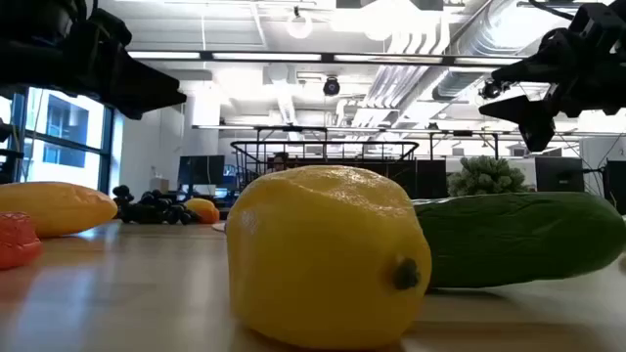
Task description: Build produce basket
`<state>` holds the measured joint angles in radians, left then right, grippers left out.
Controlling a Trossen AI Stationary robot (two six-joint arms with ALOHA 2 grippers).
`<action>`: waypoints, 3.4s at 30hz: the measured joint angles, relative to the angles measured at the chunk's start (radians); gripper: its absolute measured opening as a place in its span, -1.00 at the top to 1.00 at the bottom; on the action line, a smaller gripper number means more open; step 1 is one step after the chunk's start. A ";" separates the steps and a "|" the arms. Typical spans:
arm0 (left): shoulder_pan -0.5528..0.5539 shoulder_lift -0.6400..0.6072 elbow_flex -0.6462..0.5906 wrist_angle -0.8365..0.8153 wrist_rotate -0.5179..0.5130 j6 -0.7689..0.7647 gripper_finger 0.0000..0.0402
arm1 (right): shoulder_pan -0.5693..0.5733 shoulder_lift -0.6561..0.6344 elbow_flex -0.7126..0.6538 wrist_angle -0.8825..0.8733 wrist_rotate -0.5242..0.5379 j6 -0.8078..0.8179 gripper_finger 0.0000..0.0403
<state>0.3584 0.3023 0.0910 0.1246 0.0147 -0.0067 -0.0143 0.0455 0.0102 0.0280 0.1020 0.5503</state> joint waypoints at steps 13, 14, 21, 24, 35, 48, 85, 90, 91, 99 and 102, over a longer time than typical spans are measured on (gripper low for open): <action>0.000 0.000 0.000 0.000 0.000 0.000 -0.23 | 0.000 0.000 0.000 0.000 0.000 0.000 -0.19; 0.000 0.000 0.000 0.000 0.000 0.000 -0.23 | 0.000 0.000 0.000 0.000 0.000 0.000 -0.19; 0.000 0.000 0.000 0.000 0.000 0.000 -0.23 | 0.000 0.000 0.000 0.000 0.000 0.000 -0.19; 0.000 0.000 0.000 0.000 0.000 0.000 -0.23 | 0.000 0.000 0.000 0.000 0.000 0.000 -0.19; 0.000 0.000 0.000 0.000 0.000 0.000 -0.23 | 0.000 0.000 0.000 0.000 0.000 0.000 -0.19; 0.000 0.000 0.000 0.000 0.000 0.000 -0.23 | 0.000 0.000 0.000 0.000 0.000 0.000 -0.19; 0.000 0.000 0.000 0.000 0.000 0.000 -0.23 | 0.000 0.000 0.000 0.000 0.000 0.000 -0.19; 0.000 0.000 0.000 0.000 0.000 -0.002 -0.23 | 0.000 0.000 0.000 0.000 0.000 0.000 -0.19; 0.000 0.000 0.000 0.000 0.000 -0.014 -0.23 | 0.000 0.000 0.000 0.000 0.000 0.000 -0.19; -0.004 0.000 0.000 0.000 -0.001 -0.176 -0.23 | 0.000 0.000 0.000 0.000 0.000 0.000 -0.19; -0.018 0.000 0.009 -0.007 -0.020 -0.207 -0.23 | 0.000 0.000 0.000 0.000 0.000 0.000 -0.19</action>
<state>0.3408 0.3027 0.1003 0.1175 -0.0057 -0.2132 -0.0143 0.0456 0.0103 0.0278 0.1020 0.5499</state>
